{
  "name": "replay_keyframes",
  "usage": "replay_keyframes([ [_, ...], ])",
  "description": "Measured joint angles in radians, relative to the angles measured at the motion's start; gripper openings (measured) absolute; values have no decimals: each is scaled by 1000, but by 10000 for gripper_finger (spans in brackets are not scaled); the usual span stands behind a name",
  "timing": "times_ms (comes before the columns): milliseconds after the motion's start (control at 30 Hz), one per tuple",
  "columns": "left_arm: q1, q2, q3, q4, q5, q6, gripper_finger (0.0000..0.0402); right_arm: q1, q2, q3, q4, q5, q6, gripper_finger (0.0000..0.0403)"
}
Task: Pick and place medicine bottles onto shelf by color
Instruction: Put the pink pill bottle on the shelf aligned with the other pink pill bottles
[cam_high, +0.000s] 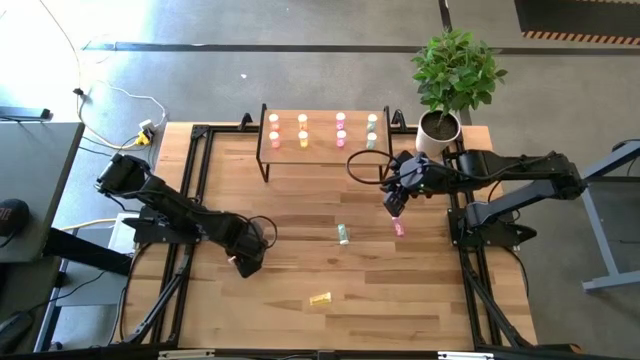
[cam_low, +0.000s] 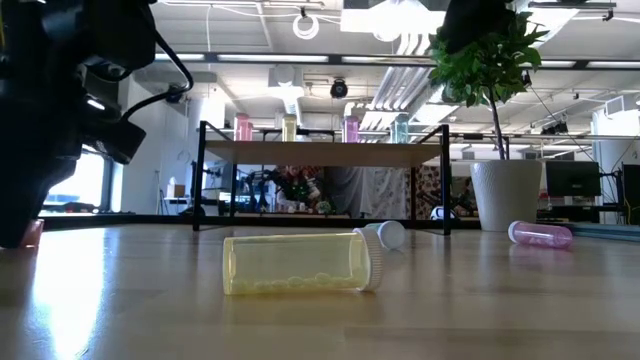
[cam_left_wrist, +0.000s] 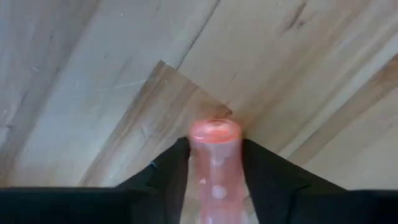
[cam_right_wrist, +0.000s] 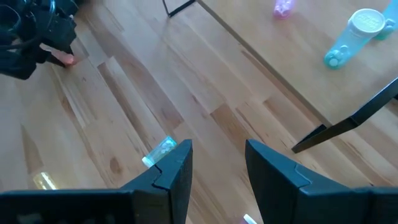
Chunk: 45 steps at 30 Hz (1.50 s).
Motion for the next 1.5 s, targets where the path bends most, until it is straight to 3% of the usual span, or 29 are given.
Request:
replay_keyframes([
  [200, 15, 1, 4, 42, 86, -28, 80, 0, 0, 0, 15, 0, 0, 140],
  [367, 56, 3, 2, 137, 181, -100, 79, 0, 0, 0, 19, -1, -4, 140],
  [600, 130, 2, 3, 435, 319, -291, 92, 9, 2, 0, 48, -174, -128, 140],
  [800, 199, 2, 3, 828, 419, -538, 92, 43, 3, 0, 156, -325, -358, 140],
  [1000, 247, 2, 3, 1180, 401, -844, 92, 101, 3, 0, 278, -344, -614, 140],
  [1167, 268, 1, 3, 1353, 325, -1015, 92, 131, 3, 0, 395, -344, -717, 141],
  [1300, 281, 0, 5, 1434, 250, -1070, 92, 134, 3, 0, 500, -325, -785, 155],
  [1500, 282, 0, 5, 1520, 95, -1077, 92, 147, 18, 0, 662, -306, -1029, 188],
])
